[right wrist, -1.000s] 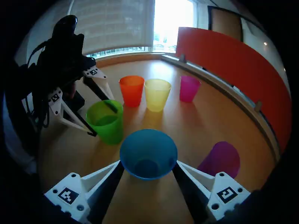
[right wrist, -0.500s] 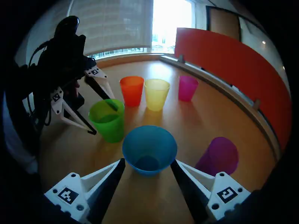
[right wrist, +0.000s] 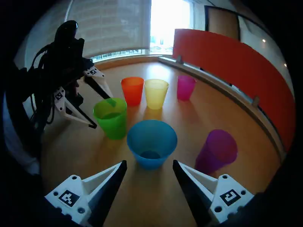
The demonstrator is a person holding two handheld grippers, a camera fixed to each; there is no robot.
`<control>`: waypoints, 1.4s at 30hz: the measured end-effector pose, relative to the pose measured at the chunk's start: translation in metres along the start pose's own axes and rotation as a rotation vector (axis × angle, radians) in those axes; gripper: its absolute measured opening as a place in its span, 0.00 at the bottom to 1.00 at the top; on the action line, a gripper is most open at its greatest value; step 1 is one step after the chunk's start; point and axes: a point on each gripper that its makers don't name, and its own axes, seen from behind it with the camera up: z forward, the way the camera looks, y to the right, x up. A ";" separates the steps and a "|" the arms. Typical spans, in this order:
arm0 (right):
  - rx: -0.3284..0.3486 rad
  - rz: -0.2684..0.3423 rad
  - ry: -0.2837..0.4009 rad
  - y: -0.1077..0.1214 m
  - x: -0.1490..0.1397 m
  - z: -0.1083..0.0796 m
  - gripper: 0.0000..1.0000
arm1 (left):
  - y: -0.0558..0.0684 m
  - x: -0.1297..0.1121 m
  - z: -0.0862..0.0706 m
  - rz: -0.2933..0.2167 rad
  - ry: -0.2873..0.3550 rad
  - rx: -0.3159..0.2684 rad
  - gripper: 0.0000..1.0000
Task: Pour water
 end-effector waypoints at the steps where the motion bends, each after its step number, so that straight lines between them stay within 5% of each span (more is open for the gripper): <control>1: -0.002 0.001 0.001 0.000 -0.001 -0.002 0.94 | -0.001 -0.001 -0.001 -0.001 0.000 0.004 0.92; 26: -0.140 0.089 0.067 0.006 -0.017 -0.050 0.94 | -0.030 -0.007 -0.052 -0.052 0.070 0.167 0.92; 42: -0.299 0.174 0.107 0.030 -0.029 -0.084 0.94 | -0.066 -0.008 -0.081 -0.117 0.133 0.328 0.92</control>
